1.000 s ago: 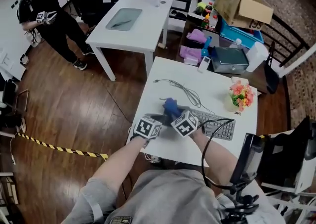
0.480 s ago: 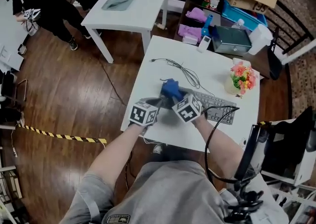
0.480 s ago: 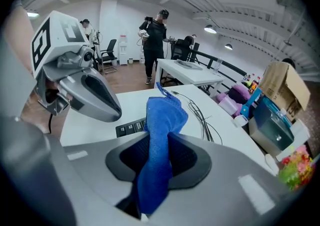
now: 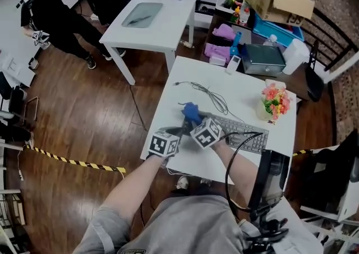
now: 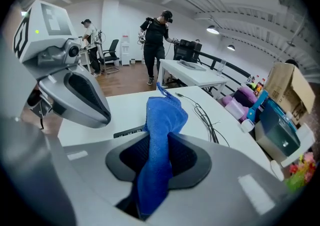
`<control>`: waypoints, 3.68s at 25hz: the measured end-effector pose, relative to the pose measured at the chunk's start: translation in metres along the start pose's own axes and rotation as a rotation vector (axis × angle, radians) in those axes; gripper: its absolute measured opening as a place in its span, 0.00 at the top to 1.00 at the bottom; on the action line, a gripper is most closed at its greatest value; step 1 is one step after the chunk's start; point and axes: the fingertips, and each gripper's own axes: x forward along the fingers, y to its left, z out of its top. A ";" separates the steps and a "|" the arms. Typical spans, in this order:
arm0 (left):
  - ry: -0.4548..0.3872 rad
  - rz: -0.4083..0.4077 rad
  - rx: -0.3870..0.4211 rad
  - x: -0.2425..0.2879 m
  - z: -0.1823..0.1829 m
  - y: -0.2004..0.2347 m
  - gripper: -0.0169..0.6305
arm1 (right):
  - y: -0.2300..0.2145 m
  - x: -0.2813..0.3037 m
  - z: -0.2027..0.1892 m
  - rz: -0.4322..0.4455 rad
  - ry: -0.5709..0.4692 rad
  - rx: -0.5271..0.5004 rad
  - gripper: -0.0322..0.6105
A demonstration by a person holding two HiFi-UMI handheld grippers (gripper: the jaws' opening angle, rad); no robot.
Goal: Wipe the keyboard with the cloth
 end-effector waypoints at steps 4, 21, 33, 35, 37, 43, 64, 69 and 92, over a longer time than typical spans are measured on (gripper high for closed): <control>0.003 0.020 -0.003 0.006 0.009 -0.001 0.97 | -0.003 0.014 0.008 0.031 -0.010 -0.038 0.78; 0.068 -0.017 0.071 0.055 0.026 -0.038 0.97 | -0.038 -0.006 -0.052 -0.001 0.039 -0.008 0.78; 0.090 -0.172 0.176 0.113 0.040 -0.125 0.97 | -0.108 -0.080 -0.171 -0.173 0.132 0.164 0.78; 0.096 -0.195 0.192 0.121 0.041 -0.138 0.97 | -0.122 -0.096 -0.194 -0.212 0.152 0.202 0.78; 0.100 -0.215 0.206 0.127 0.042 -0.150 0.97 | -0.134 -0.110 -0.216 -0.245 0.173 0.239 0.78; 0.116 -0.263 0.229 0.145 0.040 -0.180 0.97 | -0.159 -0.141 -0.267 -0.324 0.207 0.336 0.78; 0.019 -0.146 0.147 0.102 0.050 -0.117 0.97 | -0.110 -0.089 -0.145 -0.177 0.083 0.162 0.78; -0.007 -0.025 0.060 0.056 0.033 -0.051 0.97 | -0.062 -0.048 -0.080 -0.066 0.040 0.047 0.78; 0.010 0.077 -0.006 0.005 0.011 0.002 0.97 | 0.003 0.001 -0.033 0.041 0.031 -0.069 0.78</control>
